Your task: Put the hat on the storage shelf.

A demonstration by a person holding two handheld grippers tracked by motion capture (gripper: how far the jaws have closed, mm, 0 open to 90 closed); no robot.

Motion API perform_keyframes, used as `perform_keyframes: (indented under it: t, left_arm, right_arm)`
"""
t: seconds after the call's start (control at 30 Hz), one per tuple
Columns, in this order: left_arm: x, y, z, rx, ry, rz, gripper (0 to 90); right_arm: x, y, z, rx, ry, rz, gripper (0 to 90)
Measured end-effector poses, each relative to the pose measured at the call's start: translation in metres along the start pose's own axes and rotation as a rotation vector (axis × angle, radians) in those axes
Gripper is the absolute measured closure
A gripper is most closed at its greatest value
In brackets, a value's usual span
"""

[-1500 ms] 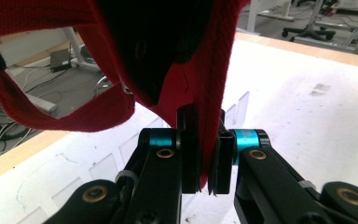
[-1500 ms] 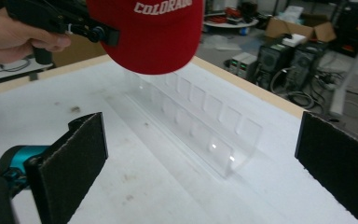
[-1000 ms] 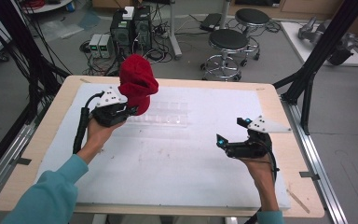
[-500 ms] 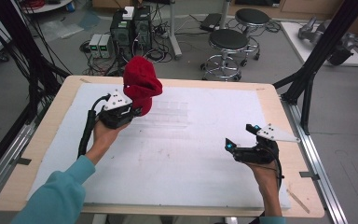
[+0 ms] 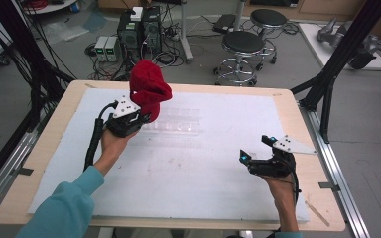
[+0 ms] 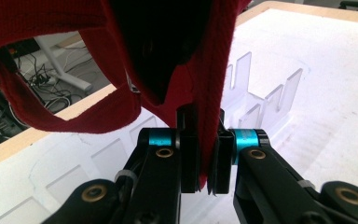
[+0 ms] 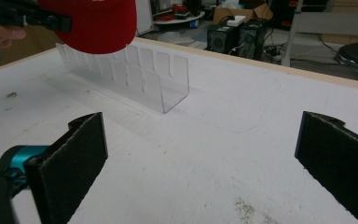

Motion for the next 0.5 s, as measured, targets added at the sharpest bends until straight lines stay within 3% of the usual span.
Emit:
perform_keyframes:
  t: [0.5]
  left_arm:
    - [0.006, -0.006, -0.002, -0.054, -0.016, 0.085, 85.2]
  right_arm:
    - [0.001, -0.003, -0.015, 0.021, -0.005, -0.046, 1.2]
Point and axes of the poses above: each handheld gripper's, and its own axes: x roughly forward along the jaws, z roughly out of its top, y roughly to its left, the point moved 6 cm from there along x, roughly forward along the jaws, and after that the axes turned 15 degrees about -y, right-handed, at the moved point
